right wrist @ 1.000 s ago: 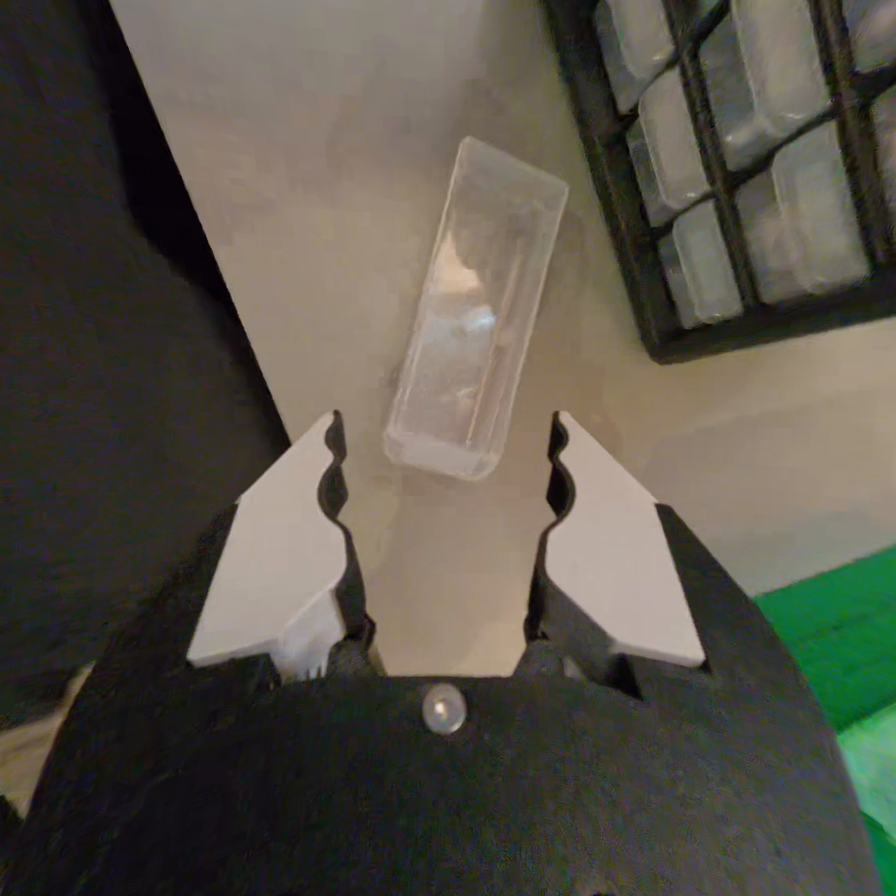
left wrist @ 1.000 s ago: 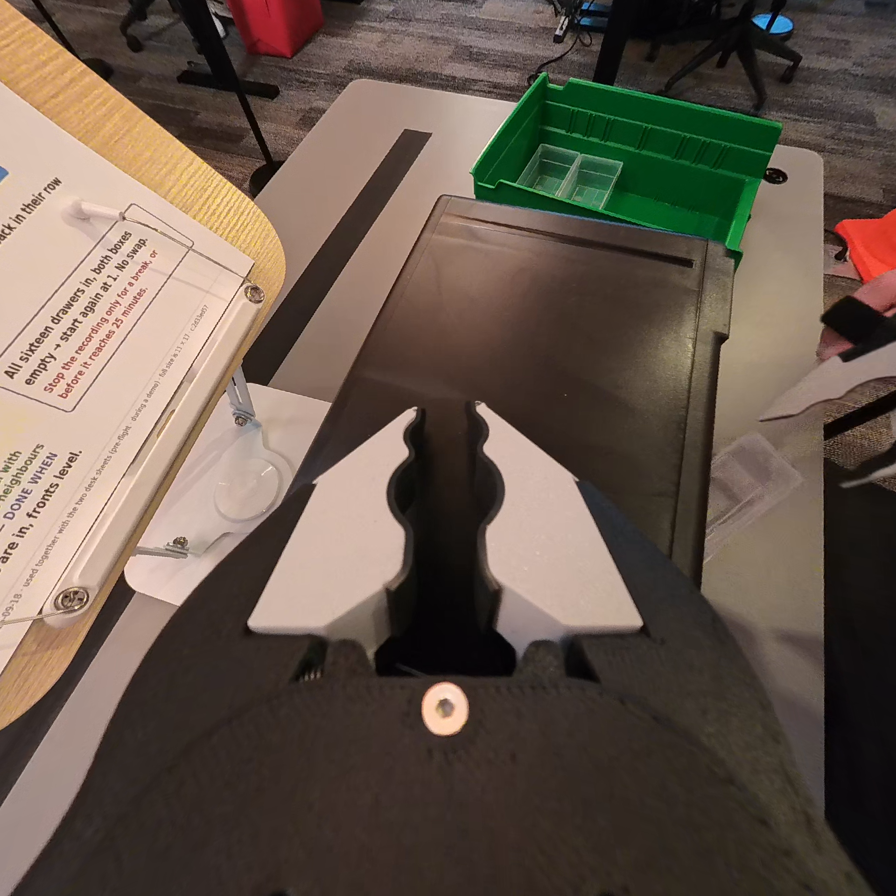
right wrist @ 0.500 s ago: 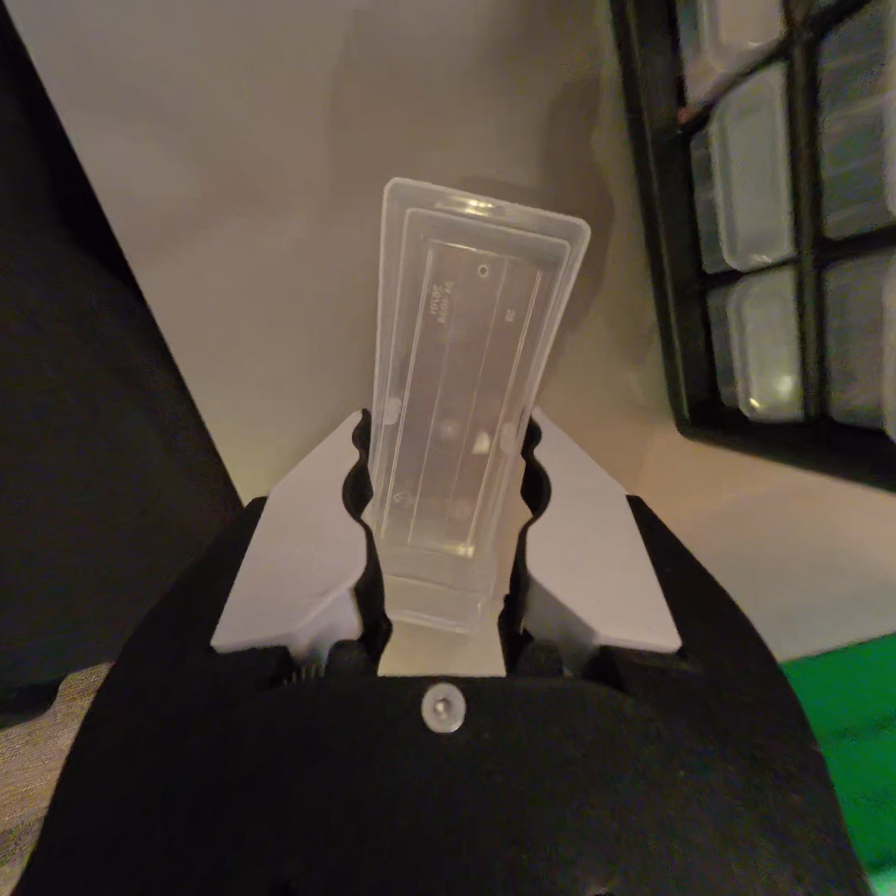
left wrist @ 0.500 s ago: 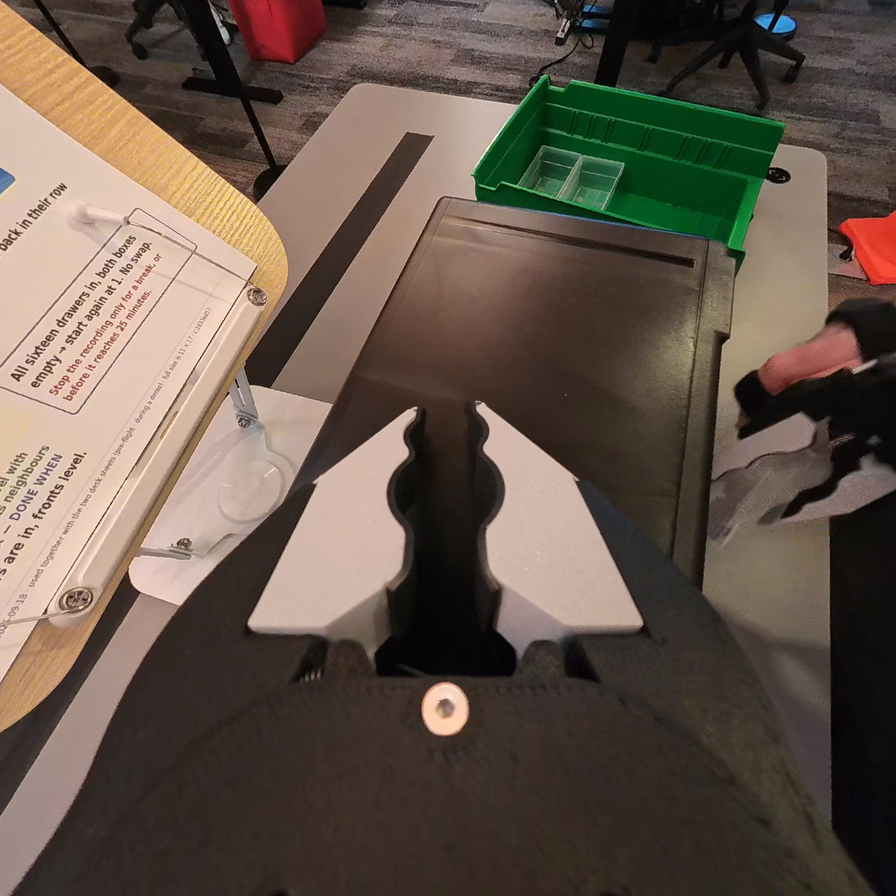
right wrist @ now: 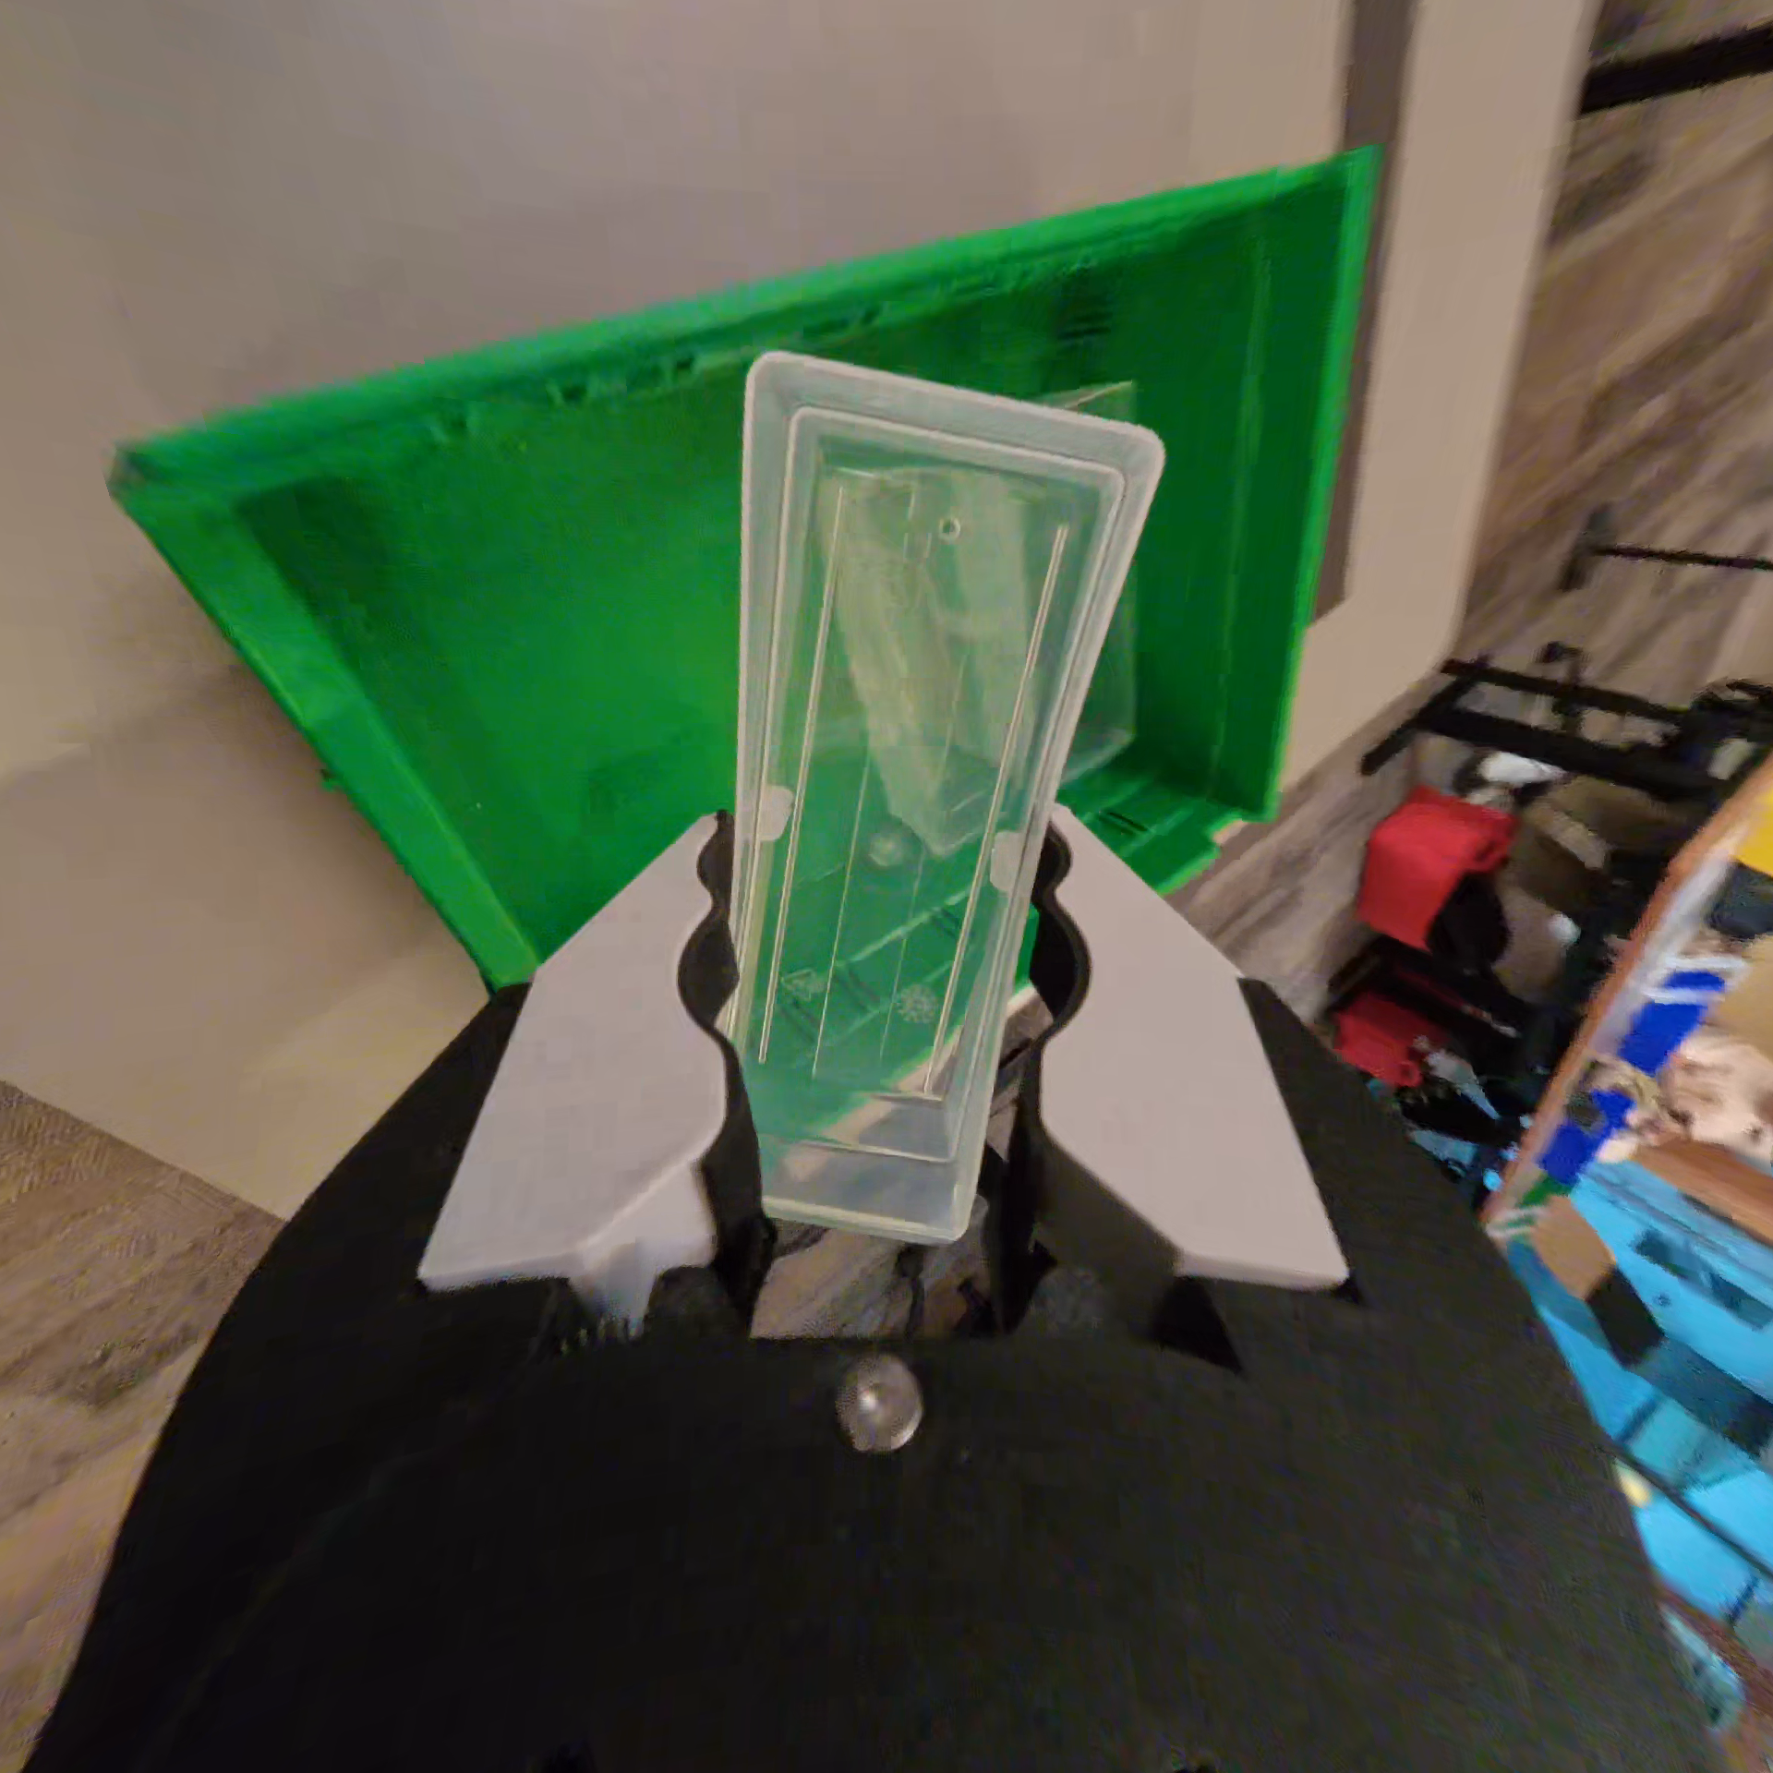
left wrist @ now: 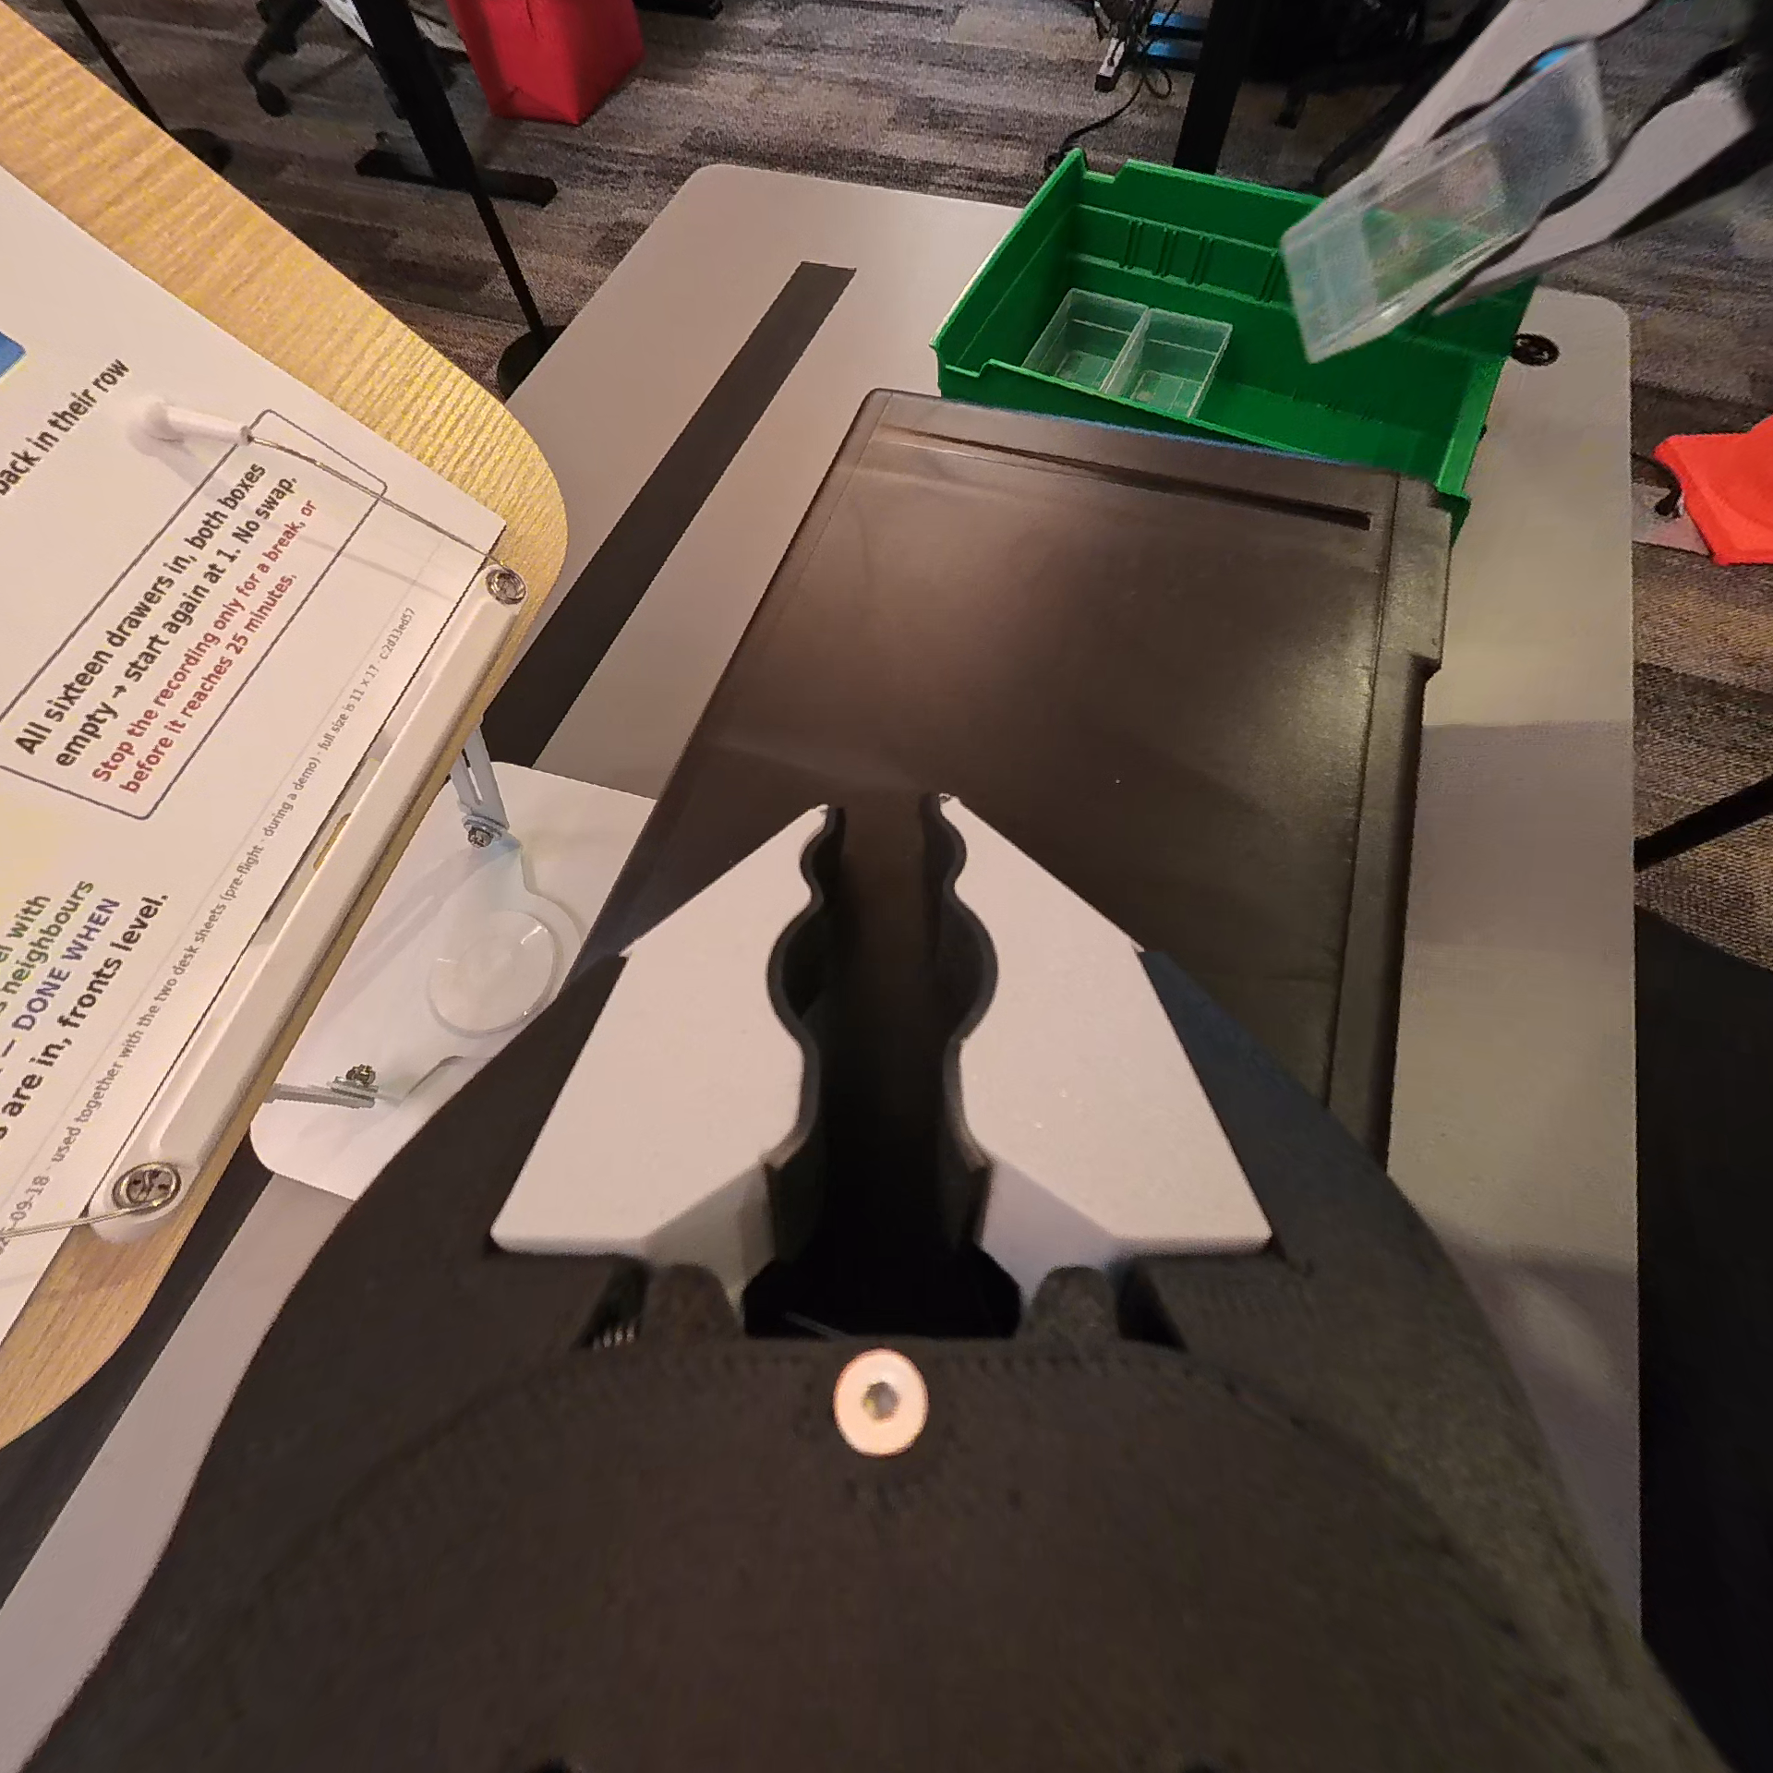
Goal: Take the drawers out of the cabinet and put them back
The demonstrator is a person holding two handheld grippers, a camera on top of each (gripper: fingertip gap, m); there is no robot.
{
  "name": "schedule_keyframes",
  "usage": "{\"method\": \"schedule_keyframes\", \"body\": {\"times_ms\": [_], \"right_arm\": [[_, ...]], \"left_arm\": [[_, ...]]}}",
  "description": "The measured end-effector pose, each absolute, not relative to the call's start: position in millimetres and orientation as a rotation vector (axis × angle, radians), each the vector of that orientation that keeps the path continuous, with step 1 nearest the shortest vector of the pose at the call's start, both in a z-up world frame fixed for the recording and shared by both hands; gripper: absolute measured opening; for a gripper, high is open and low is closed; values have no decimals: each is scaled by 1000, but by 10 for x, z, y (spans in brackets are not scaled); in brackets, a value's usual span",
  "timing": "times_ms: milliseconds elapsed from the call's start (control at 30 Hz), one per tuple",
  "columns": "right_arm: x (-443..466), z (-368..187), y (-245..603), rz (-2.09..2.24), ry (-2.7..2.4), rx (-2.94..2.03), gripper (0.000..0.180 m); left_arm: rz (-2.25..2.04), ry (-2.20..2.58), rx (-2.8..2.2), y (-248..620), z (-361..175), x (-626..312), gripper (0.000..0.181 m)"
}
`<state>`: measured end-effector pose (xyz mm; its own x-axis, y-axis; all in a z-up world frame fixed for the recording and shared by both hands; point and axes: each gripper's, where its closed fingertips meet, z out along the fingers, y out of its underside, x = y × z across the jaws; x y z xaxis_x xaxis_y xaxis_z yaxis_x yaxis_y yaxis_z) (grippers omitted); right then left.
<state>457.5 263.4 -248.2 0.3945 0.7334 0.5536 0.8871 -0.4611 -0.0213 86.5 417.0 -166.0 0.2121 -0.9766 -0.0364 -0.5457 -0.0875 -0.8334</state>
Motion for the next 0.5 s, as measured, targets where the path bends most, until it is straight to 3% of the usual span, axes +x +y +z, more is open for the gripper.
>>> {"method": "schedule_keyframes", "body": {"times_ms": [33, 200, 400, 433, 500], "right_arm": [[4644, -2645, 2643, -659, -1465, -2368, 61], [4808, -3390, 2606, -569, -1670, -2485, 64], [5030, -3578, 2803, -755, -1575, -2506, 88], [5013, -3546, 2815, -753, -1550, -2494, 87], [4895, -3463, 2797, -714, -1537, -2452, 62]], "left_arm": [[-727, 1429, -1739, 4170, -1660, 864, 15], [-729, 1428, -1743, 4171, -1662, 864, 15], [-728, 1424, -1747, 4174, -1663, 863, 16], [-727, 1424, -1746, 4174, -1663, 864, 16], [-729, 1425, -1747, 4174, -1663, 864, 16]]}}
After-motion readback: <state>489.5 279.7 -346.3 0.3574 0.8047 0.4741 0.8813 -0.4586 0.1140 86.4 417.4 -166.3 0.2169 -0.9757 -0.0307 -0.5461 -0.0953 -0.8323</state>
